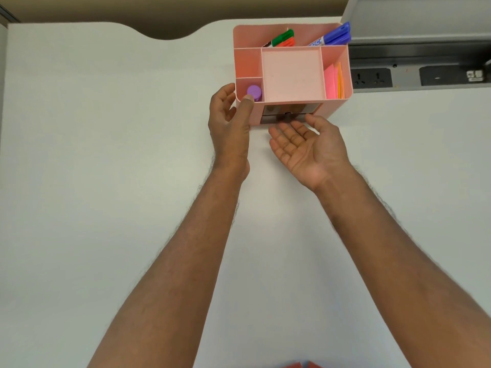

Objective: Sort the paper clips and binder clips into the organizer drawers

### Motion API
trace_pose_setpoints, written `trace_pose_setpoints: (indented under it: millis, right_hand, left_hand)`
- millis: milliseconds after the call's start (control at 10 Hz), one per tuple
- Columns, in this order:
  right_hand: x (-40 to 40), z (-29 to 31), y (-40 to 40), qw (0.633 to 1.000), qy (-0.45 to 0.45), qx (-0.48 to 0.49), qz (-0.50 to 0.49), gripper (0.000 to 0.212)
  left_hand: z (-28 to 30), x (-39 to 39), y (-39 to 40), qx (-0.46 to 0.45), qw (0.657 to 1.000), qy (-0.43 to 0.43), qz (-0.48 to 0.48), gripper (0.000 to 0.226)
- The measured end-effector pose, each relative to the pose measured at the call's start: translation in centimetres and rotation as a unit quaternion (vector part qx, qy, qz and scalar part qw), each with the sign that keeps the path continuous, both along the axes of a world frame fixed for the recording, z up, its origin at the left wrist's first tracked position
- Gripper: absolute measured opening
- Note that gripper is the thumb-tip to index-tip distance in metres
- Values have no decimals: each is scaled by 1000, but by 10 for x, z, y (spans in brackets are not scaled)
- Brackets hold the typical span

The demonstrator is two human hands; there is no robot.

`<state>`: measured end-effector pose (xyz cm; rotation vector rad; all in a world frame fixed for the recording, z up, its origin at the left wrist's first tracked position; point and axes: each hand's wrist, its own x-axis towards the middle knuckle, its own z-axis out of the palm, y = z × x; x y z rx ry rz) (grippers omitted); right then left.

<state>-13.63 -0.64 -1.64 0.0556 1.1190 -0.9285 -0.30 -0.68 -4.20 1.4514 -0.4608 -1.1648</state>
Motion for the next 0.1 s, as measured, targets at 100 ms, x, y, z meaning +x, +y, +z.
trace_pose_setpoints:
  millis: [100]
  right_hand:
    - [-2,-3,7,996,83,-11,25,25]
  left_hand:
    - [-1,0,1,9,999,-30,-6,42]
